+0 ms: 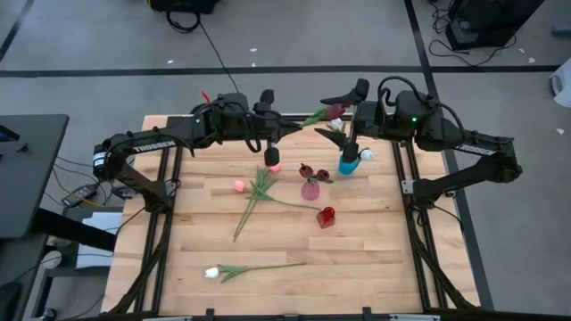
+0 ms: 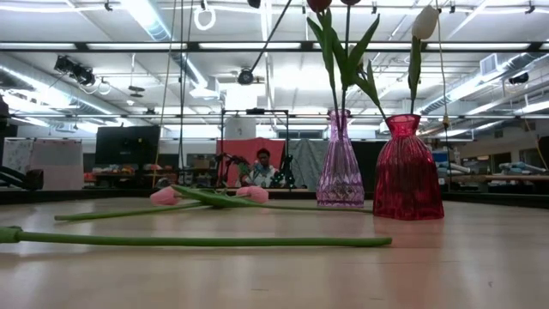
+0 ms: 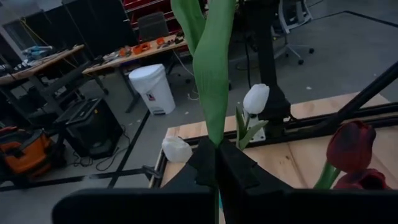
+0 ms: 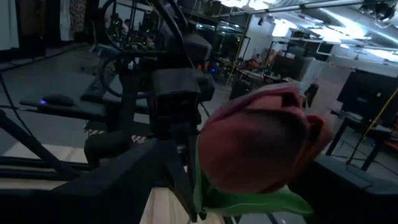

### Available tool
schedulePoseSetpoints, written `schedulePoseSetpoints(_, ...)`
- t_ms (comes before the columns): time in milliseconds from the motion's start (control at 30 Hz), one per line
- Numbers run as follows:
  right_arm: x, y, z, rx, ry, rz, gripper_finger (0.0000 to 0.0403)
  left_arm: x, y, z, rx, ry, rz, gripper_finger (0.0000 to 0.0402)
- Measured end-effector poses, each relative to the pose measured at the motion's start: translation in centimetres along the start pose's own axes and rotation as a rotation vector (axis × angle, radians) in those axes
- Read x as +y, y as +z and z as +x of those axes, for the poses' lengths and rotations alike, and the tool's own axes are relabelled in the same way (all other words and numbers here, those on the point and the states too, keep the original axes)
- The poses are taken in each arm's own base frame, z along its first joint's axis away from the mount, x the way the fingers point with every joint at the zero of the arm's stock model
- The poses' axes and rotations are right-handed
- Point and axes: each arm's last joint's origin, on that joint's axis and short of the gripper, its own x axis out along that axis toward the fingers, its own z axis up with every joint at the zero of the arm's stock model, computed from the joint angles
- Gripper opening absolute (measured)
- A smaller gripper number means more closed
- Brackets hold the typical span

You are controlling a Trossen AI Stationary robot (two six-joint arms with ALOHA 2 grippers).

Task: Sort flowers into vase by color
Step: Put the red flower into the purple vase

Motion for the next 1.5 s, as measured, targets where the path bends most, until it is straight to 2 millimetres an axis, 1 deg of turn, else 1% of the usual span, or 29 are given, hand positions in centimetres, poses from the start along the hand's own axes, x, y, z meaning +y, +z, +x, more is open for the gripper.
schedulePoseSetpoints(100,0.0,0.1,0.0,-0.009,0.002,-0.011,0.0308,0.0,0.0,0.0,-0.003,-0.001,-0.003,0.0007)
schedulePoseSetpoints(333,0.1,0.1,0.0,-0.021,0.036,-0.029,0.0185,0.0,0.4,-0.2,-0.035,-0.012,-0.002,0.0007)
schedulePoseSetpoints(433,0.1,0.1,0.0,-0.021,0.036,-0.029,0.0143,0.0,0.5,-0.2,-0.048,-0.032,-0.001,0.0007)
schedulePoseSetpoints(533,0.1,0.1,0.0,-0.021,0.036,-0.036,0.0114,-0.1,0.4,-0.2,-0.049,-0.056,-0.004,0.0007)
schedulePoseSetpoints(767,0.1,0.1,0.0,-0.022,0.039,-0.048,0.0061,-0.1,0.4,-0.2,-0.045,-0.061,-0.007,0.0011)
schedulePoseSetpoints(867,0.1,0.1,0.0,-0.018,0.038,-0.051,0.0036,-0.1,0.4,-0.2,-0.043,-0.058,-0.053,0.0028)
schedulePoseSetpoints(933,0.0,0.1,-0.2,-0.010,0.023,-0.051,0.0021,-0.1,0.3,-0.2,-0.031,-0.054,-0.075,0.0054)
schedulePoseSetpoints(1067,-0.4,0.5,-1.6,0.006,-0.041,-0.048,0.0008,0.5,0.6,-1.2,-0.024,-0.028,-0.079,0.0120)
schedulePoseSetpoints(1133,-0.5,0.6,-2.3,0.024,-0.061,-0.031,0.0013,0.9,0.9,-2.1,-0.024,-0.011,-0.079,0.0147)
schedulePoseSetpoints(1200,-0.6,0.6,-3.1,0.056,-0.071,-0.013,0.0020,1.2,1.3,-2.7,-0.047,0.001,-0.074,0.0164)
schedulePoseSetpoints(1300,-0.7,0.3,-4.3,0.128,-0.077,0.011,0.0025,1.3,1.3,-3.5,-0.023,0.003,-0.070,0.0173)
schedulePoseSetpoints(1367,-0.9,0.8,-5.5,0.169,-0.084,0.035,0.0024,1.3,1.1,-3.5,-0.003,-0.001,-0.057,0.0173)
schedulePoseSetpoints(1500,-1.2,1.7,-7.2,0.247,-0.050,0.111,0.0022,0.8,-0.4,-3.4,0.051,-0.012,-0.042,0.0172)
